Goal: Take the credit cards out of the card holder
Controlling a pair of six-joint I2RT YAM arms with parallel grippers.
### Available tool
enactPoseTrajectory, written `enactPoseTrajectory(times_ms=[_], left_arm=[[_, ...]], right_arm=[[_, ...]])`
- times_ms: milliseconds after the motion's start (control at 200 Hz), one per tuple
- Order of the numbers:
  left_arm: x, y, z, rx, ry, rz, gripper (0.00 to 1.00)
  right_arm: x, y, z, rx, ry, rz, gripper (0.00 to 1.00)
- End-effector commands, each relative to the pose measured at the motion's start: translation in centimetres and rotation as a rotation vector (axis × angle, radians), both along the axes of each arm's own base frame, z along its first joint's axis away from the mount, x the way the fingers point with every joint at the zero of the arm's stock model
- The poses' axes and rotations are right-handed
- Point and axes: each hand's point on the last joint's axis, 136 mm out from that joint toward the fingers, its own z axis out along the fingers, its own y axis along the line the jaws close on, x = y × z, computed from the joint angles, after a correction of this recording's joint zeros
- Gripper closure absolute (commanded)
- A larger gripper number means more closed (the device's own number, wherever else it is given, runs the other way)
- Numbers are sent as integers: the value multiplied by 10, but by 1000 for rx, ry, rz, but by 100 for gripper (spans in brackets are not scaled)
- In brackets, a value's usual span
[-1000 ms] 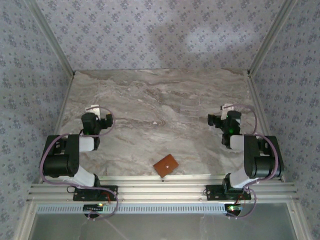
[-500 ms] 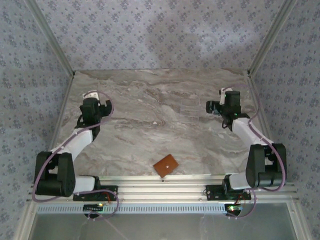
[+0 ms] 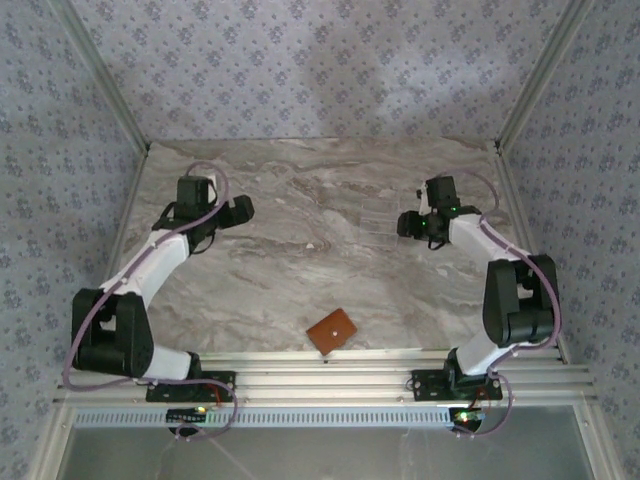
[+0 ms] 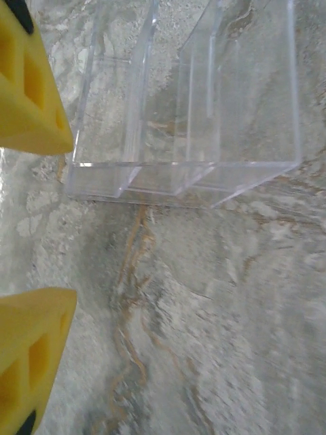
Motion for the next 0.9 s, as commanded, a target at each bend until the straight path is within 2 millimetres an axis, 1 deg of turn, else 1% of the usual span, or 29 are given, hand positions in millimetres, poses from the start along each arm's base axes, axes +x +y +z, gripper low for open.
enactPoseTrajectory(times_ms=[0,60,145,340,590,710,815,894], left_arm=[[-9,-28,1,-88,83,-97,1],[-9,-33,-1,-90,94,-117,1],[-9,-36,-1,-83,93,-126,1],[-10,-33,-4,-67,95,-117,1],[-11,-31,-2,-51,95,-118,1],[-12,-31,-1,-50,93,-117,1],[-13,-30,3,-49,87,-115,1],[-14,-29,4,-47,85,-111,1]], right_arm=[[-8,16,-9,41,59,16,50],[-5,19,-12,30,67,22,53],[0,24,-14,23,73,27,57],[7,25,-26,4,100,26,64],[10,27,-33,-12,113,31,75],[10,27,-31,-18,113,32,76],[12,26,-17,-16,81,19,73],[15,23,-5,-14,55,6,73]])
